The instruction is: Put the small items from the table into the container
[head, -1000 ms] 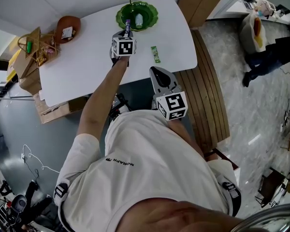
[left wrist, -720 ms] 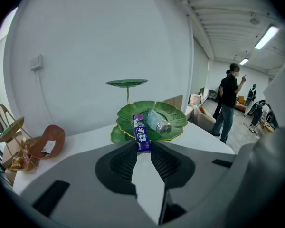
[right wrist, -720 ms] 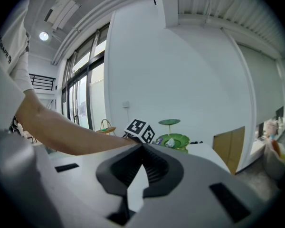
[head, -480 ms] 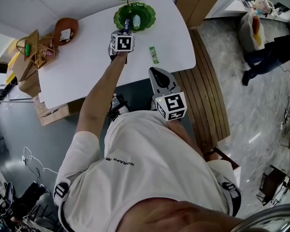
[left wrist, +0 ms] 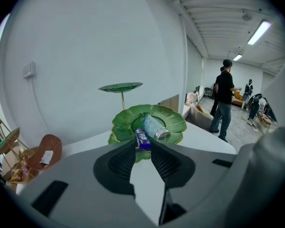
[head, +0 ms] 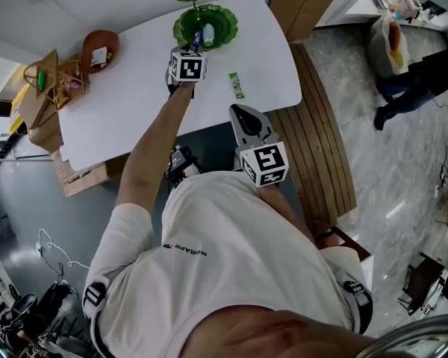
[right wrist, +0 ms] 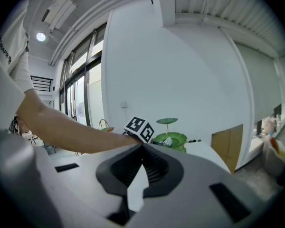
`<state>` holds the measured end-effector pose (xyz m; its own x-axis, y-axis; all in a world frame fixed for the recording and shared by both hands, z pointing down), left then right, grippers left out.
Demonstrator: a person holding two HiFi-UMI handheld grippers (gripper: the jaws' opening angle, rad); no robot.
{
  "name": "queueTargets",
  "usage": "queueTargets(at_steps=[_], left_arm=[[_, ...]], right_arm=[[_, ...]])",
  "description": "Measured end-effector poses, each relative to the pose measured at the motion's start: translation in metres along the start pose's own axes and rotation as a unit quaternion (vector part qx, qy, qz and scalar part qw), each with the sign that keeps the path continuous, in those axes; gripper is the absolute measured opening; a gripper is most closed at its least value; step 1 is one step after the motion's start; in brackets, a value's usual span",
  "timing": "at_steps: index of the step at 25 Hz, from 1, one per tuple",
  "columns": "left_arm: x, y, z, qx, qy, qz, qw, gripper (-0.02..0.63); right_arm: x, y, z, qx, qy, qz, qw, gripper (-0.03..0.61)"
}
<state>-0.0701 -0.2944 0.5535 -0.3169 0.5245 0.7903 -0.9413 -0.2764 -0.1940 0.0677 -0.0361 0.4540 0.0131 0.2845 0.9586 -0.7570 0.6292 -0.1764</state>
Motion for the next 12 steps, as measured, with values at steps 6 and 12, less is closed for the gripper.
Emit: queueTargets(at_steps=[6, 12], left_arm=[[0.000, 0.001, -0.012, -0.008, -0.017, -0.009, 0.9998, 0.089], [0.000, 0.003, -0.029, -0.021, -0.042, -0.030, 0.9984, 0.020]], right_arm=[[0.000, 0.001, 0.001, -0.001, 0.000, 0.001, 1.000, 0.005], [0.000, 0.002, 0.001, -0.003, -0.002, -0.001, 1.000, 0.005]])
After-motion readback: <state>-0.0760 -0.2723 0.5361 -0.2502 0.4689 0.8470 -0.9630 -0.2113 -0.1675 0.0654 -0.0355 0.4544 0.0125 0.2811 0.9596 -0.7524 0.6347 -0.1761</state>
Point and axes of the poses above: the fingertips, and each gripper's own axes: z forward along the fingers, y to its left, x out of its underside, the point moved 8 cm from there along -z, backward along the fingers, and after that the axes turned 12 degrees about -x, right-handed, at the moved point
